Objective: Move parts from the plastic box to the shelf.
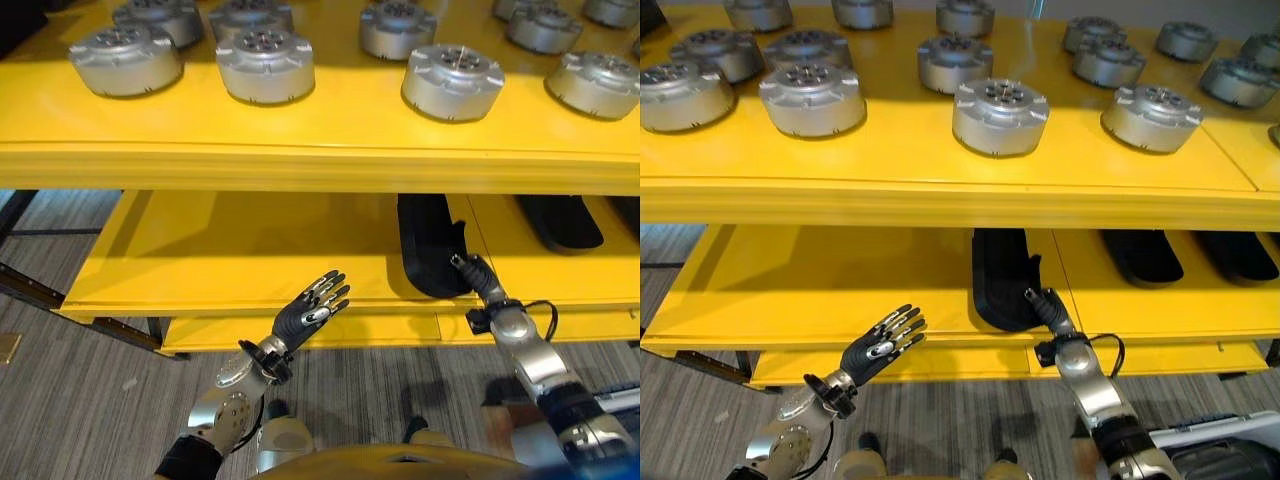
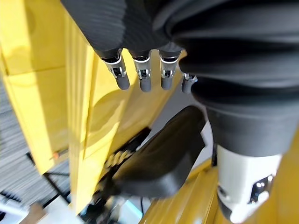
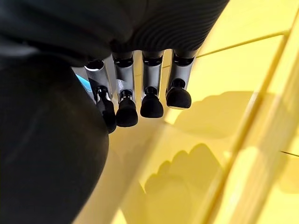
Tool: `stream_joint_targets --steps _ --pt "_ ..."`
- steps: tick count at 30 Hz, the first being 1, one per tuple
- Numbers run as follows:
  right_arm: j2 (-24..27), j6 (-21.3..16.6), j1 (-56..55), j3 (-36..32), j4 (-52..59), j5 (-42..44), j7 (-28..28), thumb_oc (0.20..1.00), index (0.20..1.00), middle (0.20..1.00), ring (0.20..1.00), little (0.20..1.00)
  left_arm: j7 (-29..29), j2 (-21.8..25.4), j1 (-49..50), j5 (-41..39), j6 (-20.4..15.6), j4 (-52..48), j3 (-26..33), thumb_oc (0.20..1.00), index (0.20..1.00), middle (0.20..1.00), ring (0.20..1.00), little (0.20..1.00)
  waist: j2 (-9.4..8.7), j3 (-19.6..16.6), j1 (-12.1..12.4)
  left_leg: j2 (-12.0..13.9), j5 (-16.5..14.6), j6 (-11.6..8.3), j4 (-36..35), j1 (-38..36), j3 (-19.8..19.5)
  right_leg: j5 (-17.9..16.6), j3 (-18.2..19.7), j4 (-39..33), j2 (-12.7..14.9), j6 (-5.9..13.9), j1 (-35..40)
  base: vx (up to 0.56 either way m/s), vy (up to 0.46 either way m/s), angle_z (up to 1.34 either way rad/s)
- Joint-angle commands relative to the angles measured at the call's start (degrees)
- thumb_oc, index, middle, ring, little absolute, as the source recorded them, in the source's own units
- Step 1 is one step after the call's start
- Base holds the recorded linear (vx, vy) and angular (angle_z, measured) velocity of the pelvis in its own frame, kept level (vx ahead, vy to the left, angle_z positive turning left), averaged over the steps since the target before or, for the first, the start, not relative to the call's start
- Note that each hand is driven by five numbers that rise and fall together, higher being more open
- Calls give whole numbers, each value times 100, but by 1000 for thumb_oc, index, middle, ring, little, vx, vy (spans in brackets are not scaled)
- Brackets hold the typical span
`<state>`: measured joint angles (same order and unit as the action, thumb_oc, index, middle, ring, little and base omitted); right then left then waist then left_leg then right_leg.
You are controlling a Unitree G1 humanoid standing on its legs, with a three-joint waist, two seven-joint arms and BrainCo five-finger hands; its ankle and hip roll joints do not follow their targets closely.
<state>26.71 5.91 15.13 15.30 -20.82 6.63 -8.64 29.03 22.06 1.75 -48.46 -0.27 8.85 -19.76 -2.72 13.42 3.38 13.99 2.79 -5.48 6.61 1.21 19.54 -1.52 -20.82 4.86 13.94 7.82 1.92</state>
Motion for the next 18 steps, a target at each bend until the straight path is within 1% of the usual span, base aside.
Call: stream_joint_targets --steps 1,2,3,5,6,7,8,10,11,12,13,15,16,17,18 --pt "261 -376 901 -282 185 336 -25 200 200 200 200 200 344 -8 -382 -493 -154 -183 -31 1000 1000 1000 1000 1000 15 291 153 17 -676 174 1003 24 82 374 82 776 -46 -142 -142 -157 -54 -4" --pt "274 -360 1044 -267 114 372 -25 200 200 200 200 200 322 -2 -451 -576 3 -182 -32 1000 1000 1000 1000 1000 13 342 164 50 -700 172 1082 89 88 388 77 838 -38 -142 -198 -206 -71 -4" --pt "306 -307 1429 -214 -88 542 -38 200 200 200 200 200 229 -10 -642 -527 232 -76 -90 1000 1000 1000 1000 1000 -7 464 166 148 -774 175 1276 245 128 444 67 1007 -13 -149 -334 -208 -55 -8" --pt "350 -284 1649 -191 -183 600 60 200 200 200 200 200 182 -26 -775 -486 338 -10 -176 1000 1000 1000 1000 1000 -7 567 151 224 -810 190 1389 369 193 493 42 1156 25 -159 -461 -158 -4 -11" --pt "382 -306 1689 -183 -207 584 56 200 200 200 200 200 170 -43 -830 -524 325 23 -237 1000 1000 1000 1000 1000 16 644 125 260 -963 146 1521 402 182 632 69 1360 75 -95 -527 -136 41 -8" --pt "427 -286 1739 -171 -206 585 28 200 200 200 200 200 180 -26 -880 -585 354 8 -273 1000 1000 1000 1000 1000 25 734 107 318 -984 162 1643 520 217 666 55 1526 128 -100 -657 -159 41 -2" --pt "459 -302 1759 -167 -209 622 1 200 200 200 200 200 215 -22 -922 -593 351 5 -300 1000 1000 1000 1000 1000 27 794 94 358 -1004 171 1732 609 235 685 53 1626 164 -102 -750 -276 33 1" --pt "588 -322 1986 -167 -374 625 20 200 200 200 200 200 201 17 -1087 -665 214 -4 -402 1000 1000 1000 1000 1000 41 968 67 478 -1098 191 2075 908 257 790 60 2040 280 -121 -1082 -269 40 -3" --pt "691 -398 2196 -123 -569 542 25 200 200 200 200 200 224 17 -1241 -669 124 50 -471 1000 1000 1000 1000 1000 35 1084 60 564 -1190 211 2332 1114 249 870 81 2348 368 -127 -1324 -190 42 -9" --pt "719 -392 2250 -107 -602 513 33 200 200 200 200 200 246 17 -1275 -645 92 64 -483 1000 1000 1000 1000 1000 34 1107 58 581 -1211 213 2385 1160 245 890 84 2411 386 -128 -1376 -221 87 -10" --pt "858 -370 2491 -21 -726 457 -3 200 200 200 200 200 280 5 -1405 -565 -22 75 -570 1000 1000 1000 1000 1000 41 1204 49 664 -1276 204 2592 1346 229 967 110 2678 459 -135 -1590 -144 95 -10" --pt "1052 -371 2722 47 -812 505 2 200 200 200 200 200 192 30 -1511 -587 -123 -35 -686 1000 1000 1000 1000 1000 61 1319 31 750 -1393 221 2859 1567 195 1088 181 3035 558 -150 -1862 -148 82 -12" --pt "1147 -338 2829 71 -831 546 18 200 200 200 200 200 129 56 -1569 -592 -139 -96 -722 1000 1000 1000 1000 1000 48 1359 29 789 -1442 228 2961 1668 179 1136 213 3190 596 -147 -1988 -162 50 -8" --pt "1324 -289 3071 155 -897 546 -32 200 200 200 200 200 11 98 -1712 -607 -153 -191 -790 1000 1000 1000 1000 1000 23 1438 35 839 -1545 239 3189 1882 125 1235 265 3521 675 -134 -2254 -153 37 -3" --pt "1423 -278 3184 194 -947 609 -49 200 200 200 200 200 -28 101 -1771 -582 -188 -226 -823 1000 1000 1000 1000 1000 15 1472 40 851 -1592 238 3288 1988 81 1267 287 3631 690 -131 -2362 -142 37 1"
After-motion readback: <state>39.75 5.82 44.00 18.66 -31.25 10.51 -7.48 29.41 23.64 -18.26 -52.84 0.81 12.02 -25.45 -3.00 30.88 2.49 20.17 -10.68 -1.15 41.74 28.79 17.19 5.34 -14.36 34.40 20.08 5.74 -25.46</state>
